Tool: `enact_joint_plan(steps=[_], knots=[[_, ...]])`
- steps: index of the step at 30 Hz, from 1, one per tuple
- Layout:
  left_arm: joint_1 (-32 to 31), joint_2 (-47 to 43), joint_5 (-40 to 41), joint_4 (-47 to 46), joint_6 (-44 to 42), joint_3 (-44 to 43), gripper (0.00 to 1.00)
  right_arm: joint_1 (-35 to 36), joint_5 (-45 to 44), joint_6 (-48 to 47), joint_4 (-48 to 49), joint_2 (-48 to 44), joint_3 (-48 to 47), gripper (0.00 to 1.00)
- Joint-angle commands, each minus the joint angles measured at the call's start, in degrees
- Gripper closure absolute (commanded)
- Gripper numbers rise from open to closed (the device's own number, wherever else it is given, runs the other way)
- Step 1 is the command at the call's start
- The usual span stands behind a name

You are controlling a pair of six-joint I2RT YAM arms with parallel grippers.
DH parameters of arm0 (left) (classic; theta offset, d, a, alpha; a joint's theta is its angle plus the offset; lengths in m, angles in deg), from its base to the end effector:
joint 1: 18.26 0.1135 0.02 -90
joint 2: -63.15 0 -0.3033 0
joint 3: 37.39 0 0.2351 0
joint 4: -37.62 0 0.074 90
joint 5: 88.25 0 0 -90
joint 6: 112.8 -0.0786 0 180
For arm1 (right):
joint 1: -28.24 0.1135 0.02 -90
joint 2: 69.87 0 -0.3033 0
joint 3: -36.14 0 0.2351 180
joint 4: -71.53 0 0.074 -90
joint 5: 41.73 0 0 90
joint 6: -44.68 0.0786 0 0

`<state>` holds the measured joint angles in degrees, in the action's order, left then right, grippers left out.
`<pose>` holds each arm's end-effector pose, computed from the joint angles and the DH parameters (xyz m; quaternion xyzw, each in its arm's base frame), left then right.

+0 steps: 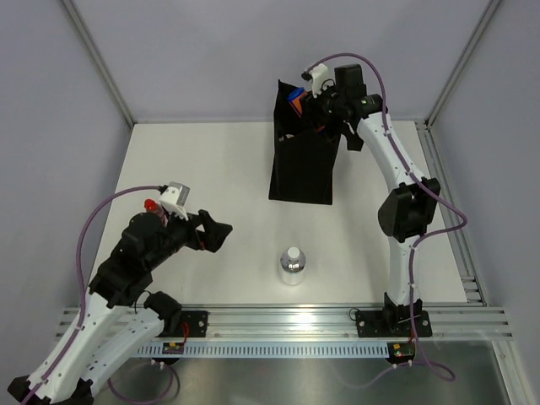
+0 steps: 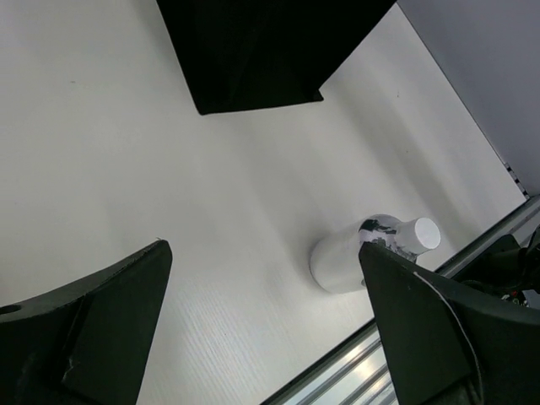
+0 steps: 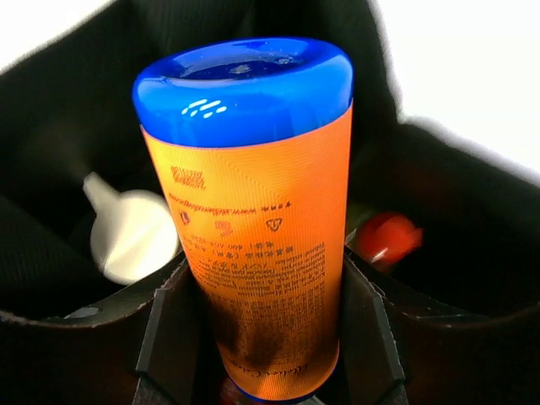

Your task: Place the personal care products into the canvas bag

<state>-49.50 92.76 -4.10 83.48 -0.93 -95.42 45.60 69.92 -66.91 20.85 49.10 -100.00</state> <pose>0.0884 -0.0630 0.3296 0.0959 0.7999 -0.3010 0.5102 0.4821 0.1811 0.3671 -0.3723 0.7861 0.1482 0.4706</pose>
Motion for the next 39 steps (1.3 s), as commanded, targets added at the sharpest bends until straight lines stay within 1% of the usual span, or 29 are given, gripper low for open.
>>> enact_joint_plan(steps=[1, 3, 5, 7, 8, 11, 12, 14, 15, 17, 18, 19, 21, 25, 26, 27, 32, 35, 36, 38, 39], knots=[[0.2, -1.3, 1.4, 0.7, -0.7, -0.3, 0.01, 0.3, -2.3, -4.4, -11.0, 7.0, -16.2, 0.96], [0.2, -2.3, 3.9, 3.4, -0.6, -1.0, 0.01, 0.4, -4.4, -3.5, -12.3, 9.2, -19.3, 0.89], [0.2, -4.3, 4.7, 4.8, -0.6, -1.0, 0.01, 0.8, -5.5, -2.7, -11.2, 9.8, -18.3, 0.76], [0.2, -5.3, 5.6, 5.5, -0.5, -0.9, 0.01, 1.3, -6.9, -2.8, -9.9, 9.5, -16.2, 0.71], [0.1, -6.3, 5.6, 6.3, -0.3, -0.9, 0.01, 1.5, -7.4, -3.1, -9.7, 9.5, -15.7, 0.66], [0.2, -7.2, 5.6, 7.7, 0.2, -0.9, 0.01, 2.2, -9.8, -4.8, -10.5, 10.8, -15.6, 0.59], [0.2, -7.5, 5.6, 8.0, 0.5, -1.0, 0.01, 2.2, -11.1, -5.3, -10.9, 11.3, -15.6, 0.49], [0.2, -8.1, 6.3, 8.6, 1.5, -1.1, 0.01, 2.3, -12.2, -6.4, -11.2, 11.9, -15.2, 0.38], [0.2, -8.6, 7.9, 8.9, 1.9, -1.1, 0.01, 2.3, -12.4, -6.8, -11.3, 11.8, -14.6, 0.25], [0.2, -8.8, 10.1, 10.7, 4.1, -1.5, 0.01, 2.3, -12.2, -6.6, -11.0, 10.8, -13.8, 0.15], [0.2, -8.7, 14.3, 11.5, 5.7, -1.8, 0.01, 2.3, -11.7, -6.2, -11.1, 9.8, -13.4, 0.09], [0.2, -8.2, 16.7, 12.4, 9.3, -2.5, 0.01, 2.3, -11.3, -5.8, -11.2, 9.3, -13.5, 0.01], [0.2, -7.5, 19.3, 14.4, 11.8, -3.2, 0.01, 2.3, -9.0, -5.1, -12.3, 7.9, -15.2, 0.0], [0.2, -6.1, 21.0, 14.8, 17.8, -3.3, 0.01, 2.3, -5.8, -3.2, -16.4, 5.5, -21.1, 0.01], [0.2, -5.6, 22.0, 16.1, 19.3, -3.3, 0.01, 2.3, -5.1, -2.9, -16.6, 4.7, -22.0, 0.0], [0.1, -5.2, 23.8, 16.7, 20.4, -3.3, 0.01, 2.2, -3.2, -3.0, -17.0, 2.7, -23.2, 0.01], [0.2, -1.8, 28.4, 23.3, 28.2, -3.9, 0.01, 2.1, 1.6, -1.8, -16.6, -4.9, -23.2, 0.0], [0.2, 0.6, 34.3, 27.1, 34.1, -3.3, 0.01, 1.4, 6.8, 0.0, -15.4, -11.1, -20.3, 0.0], [0.1, 2.2, 37.6, 27.5, 35.3, -2.8, 0.01, 1.0, 9.7, 1.8, -14.4, -15.3, -15.7, 0.0], [0.1, 3.7, 39.9, 24.9, 35.4, -1.8, 0.01, -0.2, 13.6, 3.4, -10.1, -20.2, -9.1, 0.01], [0.2, 4.5, 42.2, 23.5, 35.3, -1.1, 0.01, -0.5, 17.8, 3.7, -6.7, -25.1, -1.5, 0.01]])
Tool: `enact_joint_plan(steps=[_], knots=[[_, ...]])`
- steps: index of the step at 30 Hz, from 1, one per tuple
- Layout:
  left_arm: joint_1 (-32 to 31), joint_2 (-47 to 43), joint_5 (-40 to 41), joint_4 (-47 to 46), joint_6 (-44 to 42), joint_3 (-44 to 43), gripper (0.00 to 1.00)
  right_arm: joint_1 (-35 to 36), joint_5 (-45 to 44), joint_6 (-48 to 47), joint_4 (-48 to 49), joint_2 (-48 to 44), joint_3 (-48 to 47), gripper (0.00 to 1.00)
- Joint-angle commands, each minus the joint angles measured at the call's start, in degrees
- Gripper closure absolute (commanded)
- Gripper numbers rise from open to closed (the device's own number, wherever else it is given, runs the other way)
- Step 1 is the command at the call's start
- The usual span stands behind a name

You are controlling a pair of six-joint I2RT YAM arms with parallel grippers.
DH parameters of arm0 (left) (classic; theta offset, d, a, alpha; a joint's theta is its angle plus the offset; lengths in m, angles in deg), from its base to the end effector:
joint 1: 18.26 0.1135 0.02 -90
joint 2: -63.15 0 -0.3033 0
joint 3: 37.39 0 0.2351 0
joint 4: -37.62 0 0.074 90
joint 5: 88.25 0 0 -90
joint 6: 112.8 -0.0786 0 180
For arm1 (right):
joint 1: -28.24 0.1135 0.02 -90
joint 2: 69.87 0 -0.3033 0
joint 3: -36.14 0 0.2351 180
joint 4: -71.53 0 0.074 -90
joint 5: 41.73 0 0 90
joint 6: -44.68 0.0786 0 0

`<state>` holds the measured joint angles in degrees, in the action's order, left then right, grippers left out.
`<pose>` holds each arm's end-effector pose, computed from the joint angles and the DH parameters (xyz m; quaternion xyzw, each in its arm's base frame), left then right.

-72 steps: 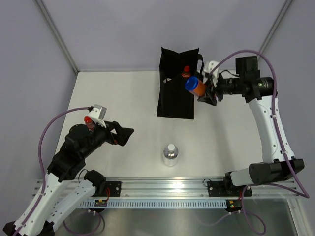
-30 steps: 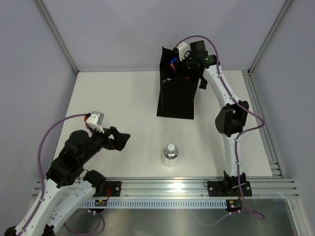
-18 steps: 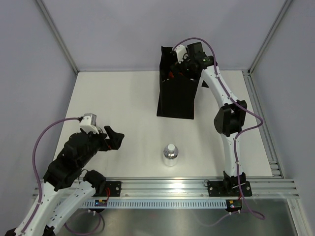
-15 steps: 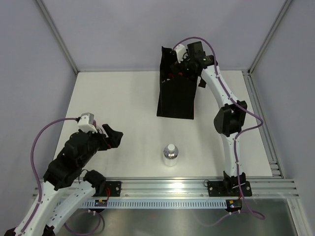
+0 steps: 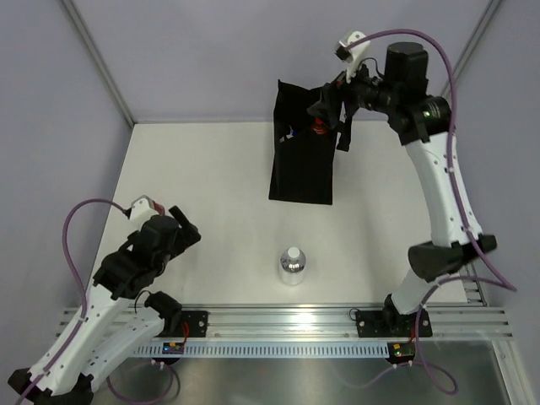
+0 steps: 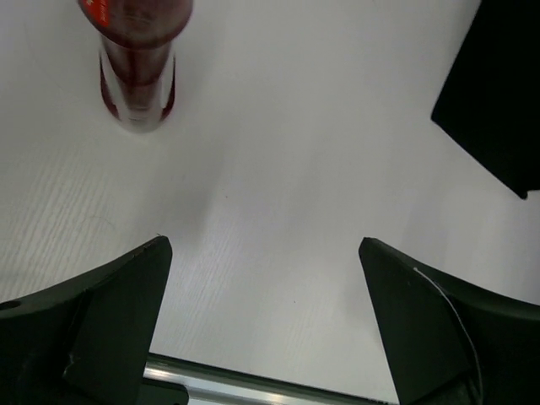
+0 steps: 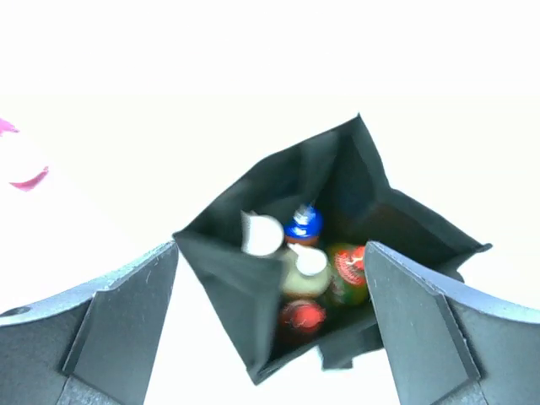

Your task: Place the personal care products into the canvas bag

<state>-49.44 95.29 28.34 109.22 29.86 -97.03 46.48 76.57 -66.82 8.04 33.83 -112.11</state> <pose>0.0827 -0.0089 0.2830 -0.2551 0.8638 -0.0960 0.4238 0.3633 0.1590 0.5266 -0.4018 0.6939 0.1828 0.5689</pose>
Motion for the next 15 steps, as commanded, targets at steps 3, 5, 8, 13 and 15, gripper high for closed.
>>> enact_joint_plan(steps=[3, 5, 8, 13, 15], knots=[[0.2, 7.4, 13.3, -8.2, 2.1, 3.0, 0.01, -1.8, 15.4, 3.0, 10.3, -16.2, 23.8, 0.0], [0.5, 12.2, 15.5, -10.6, 1.5, 3.8, 0.01, -2.0, 16.3, 2.6, 11.4, -20.9, 28.2, 0.0], [2.6, 17.1, 18.3, -12.6, 1.6, 4.7, 0.01, -3.3, 18.5, 1.5, 10.7, -25.0, 34.8, 0.01], [6.1, 22.1, 19.6, -17.4, -1.8, 4.9, 0.02, -7.4, 22.6, 2.9, 14.9, -30.7, 47.5, 0.01], [7.1, 24.5, 20.4, -20.3, -3.7, 4.2, 0.02, -10.2, 25.6, 5.0, 16.3, -31.6, 51.4, 0.0]])
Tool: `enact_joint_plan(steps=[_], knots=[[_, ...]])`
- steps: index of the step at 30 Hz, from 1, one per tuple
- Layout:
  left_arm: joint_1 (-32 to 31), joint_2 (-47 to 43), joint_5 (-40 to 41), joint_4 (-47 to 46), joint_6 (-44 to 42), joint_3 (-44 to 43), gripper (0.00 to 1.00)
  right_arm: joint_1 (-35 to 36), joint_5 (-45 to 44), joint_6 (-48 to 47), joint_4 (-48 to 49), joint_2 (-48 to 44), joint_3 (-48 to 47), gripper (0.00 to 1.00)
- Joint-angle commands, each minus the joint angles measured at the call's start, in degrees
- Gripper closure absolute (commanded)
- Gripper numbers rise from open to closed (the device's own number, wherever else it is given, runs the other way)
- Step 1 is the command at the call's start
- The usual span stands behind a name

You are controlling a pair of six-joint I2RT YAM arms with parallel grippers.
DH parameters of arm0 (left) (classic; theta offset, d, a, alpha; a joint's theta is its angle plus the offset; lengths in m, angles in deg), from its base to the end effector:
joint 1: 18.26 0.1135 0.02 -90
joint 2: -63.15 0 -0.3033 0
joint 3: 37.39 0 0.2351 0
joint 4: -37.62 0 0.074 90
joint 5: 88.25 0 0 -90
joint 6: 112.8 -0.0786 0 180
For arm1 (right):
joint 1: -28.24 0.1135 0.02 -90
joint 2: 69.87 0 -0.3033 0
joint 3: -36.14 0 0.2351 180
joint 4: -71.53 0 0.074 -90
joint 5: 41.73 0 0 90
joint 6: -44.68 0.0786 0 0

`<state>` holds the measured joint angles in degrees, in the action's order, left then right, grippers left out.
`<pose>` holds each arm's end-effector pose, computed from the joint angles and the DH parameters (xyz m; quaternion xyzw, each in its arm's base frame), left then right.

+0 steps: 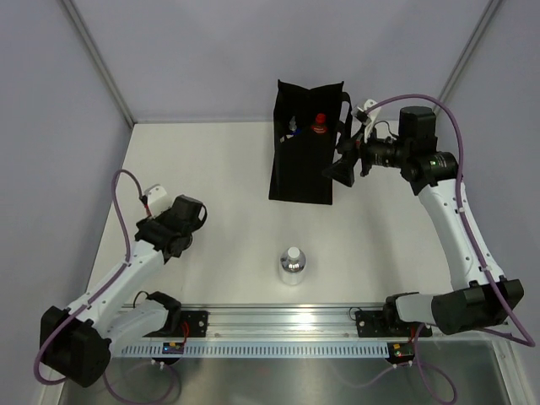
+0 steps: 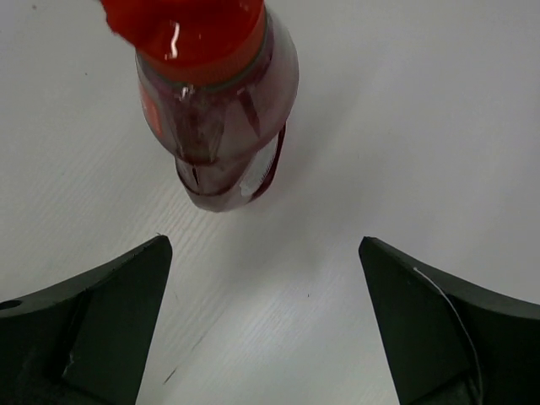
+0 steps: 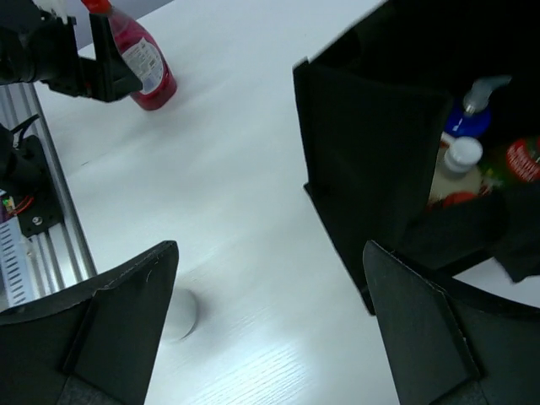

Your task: Place the personal care products into the canvas bag

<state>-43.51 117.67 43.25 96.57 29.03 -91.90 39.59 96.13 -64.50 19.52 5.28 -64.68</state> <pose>0.1557 -0.0158 0.2466 -0.2994 0.8551 0.1111 0.4084 0.2510 0.1098 0.4523 -0.4108 0.6929 0.3109 0.5045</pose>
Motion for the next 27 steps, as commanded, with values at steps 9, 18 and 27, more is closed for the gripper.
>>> enact_joint_plan(steps=[9, 18, 27], knots=[[13.1, 7.9, -1.7, -26.0, -18.7, 1.8, 0.1, -8.2, 11.6, 5.7, 10.0, -6.6, 14.6, 0.01], [17.0, 11.4, -9.2, -32.6, -21.4, 2.3, 0.66, -10.3, 12.2, 7.1, 13.5, -10.6, 21.6, 0.0], [15.9, -4.3, -36.9, -38.8, -25.5, -0.8, 0.96, -10.9, 12.6, 6.5, 14.4, -11.5, 24.3, 0.01]])
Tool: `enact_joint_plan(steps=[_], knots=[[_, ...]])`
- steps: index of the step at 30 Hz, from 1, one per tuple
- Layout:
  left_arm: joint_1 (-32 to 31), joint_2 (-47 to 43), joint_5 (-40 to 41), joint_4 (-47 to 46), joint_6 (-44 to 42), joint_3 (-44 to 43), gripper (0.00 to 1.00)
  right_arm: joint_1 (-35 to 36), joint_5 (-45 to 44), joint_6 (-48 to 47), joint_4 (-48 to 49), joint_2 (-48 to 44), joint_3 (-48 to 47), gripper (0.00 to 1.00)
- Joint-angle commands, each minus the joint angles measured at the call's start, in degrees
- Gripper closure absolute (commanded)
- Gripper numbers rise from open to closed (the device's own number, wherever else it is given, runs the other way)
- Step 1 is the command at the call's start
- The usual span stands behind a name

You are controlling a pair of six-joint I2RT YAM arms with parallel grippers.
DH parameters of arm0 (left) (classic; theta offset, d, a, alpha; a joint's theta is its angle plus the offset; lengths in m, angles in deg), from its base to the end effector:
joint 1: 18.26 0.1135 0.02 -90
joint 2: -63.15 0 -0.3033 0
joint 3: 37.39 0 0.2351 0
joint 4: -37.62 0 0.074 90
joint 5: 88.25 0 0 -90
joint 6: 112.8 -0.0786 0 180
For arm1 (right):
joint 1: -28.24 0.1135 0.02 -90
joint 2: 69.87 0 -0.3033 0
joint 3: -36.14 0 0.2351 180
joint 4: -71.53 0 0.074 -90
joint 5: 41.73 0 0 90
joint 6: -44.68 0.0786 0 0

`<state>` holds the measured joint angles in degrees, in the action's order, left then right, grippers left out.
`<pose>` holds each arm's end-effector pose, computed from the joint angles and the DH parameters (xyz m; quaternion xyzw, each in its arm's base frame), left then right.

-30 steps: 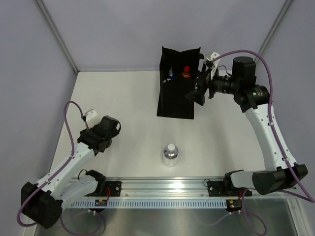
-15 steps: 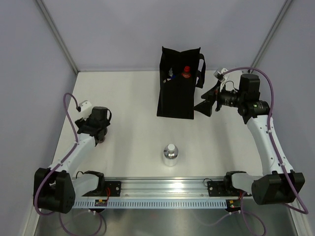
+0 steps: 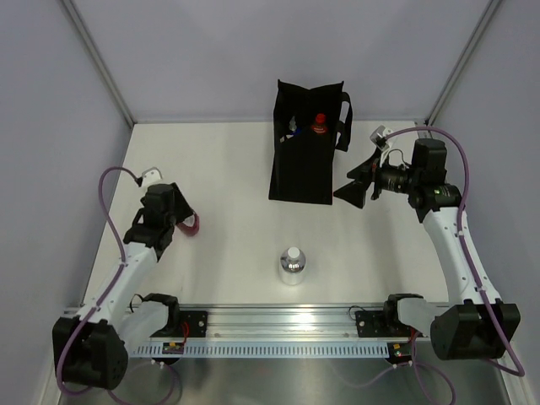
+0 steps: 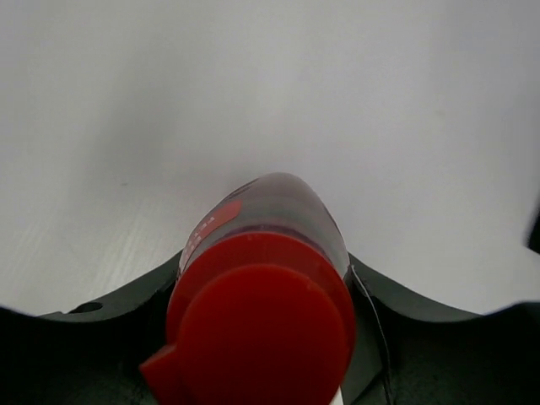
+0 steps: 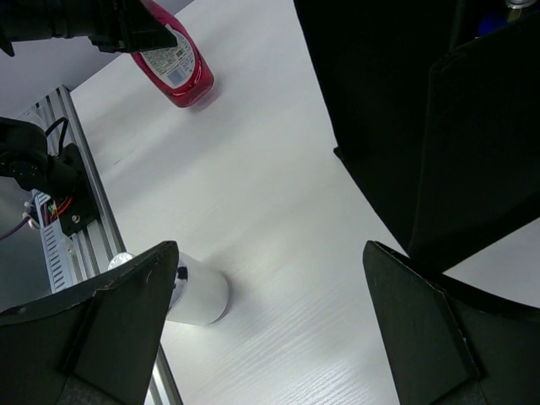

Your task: Place the personal care products into the canvas bag

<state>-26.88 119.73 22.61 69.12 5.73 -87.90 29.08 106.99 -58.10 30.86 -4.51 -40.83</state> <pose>0.2055 -0.0028 0.2519 -0.2313 0.8552 0.0156 0.4635 0.2232 0.0705 0.3807 -0.3359 0.7164 0.3743 0.4835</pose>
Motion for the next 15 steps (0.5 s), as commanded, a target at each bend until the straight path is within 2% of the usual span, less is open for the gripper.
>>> enact_joint_plan(steps=[1, 3, 5, 10, 11, 15], knots=[[-1.1, -6.7, -20.2, -13.3, -2.0, -6.2, 0.97, -0.4, 1.8, 0.0, 3.0, -1.6, 0.6, 0.0], [-3.5, -6.0, -29.0, -15.5, -0.2, -11.7, 1.0, -2.2, 1.9, 0.0, 3.0, -1.6, 0.6, 0.0], [-7.9, -4.0, -32.2, -17.7, 0.7, -16.5, 1.0, -3.0, 2.1, 0.0, 3.2, -1.6, 0.8, 0.0], [-18.2, 8.2, -32.7, -22.5, 2.7, -32.7, 1.0, -4.0, 2.5, 0.2, 3.2, -2.1, 0.8, 0.01], [-19.2, 10.4, -33.2, -23.1, 2.8, -38.7, 1.0, -4.3, 2.4, 0.2, 3.2, -2.0, 0.7, 0.01], [-22.9, 22.1, -33.2, -24.9, 3.0, -53.6, 1.0, -5.8, 2.4, 0.3, 3.4, -2.4, 1.0, 0.0]])
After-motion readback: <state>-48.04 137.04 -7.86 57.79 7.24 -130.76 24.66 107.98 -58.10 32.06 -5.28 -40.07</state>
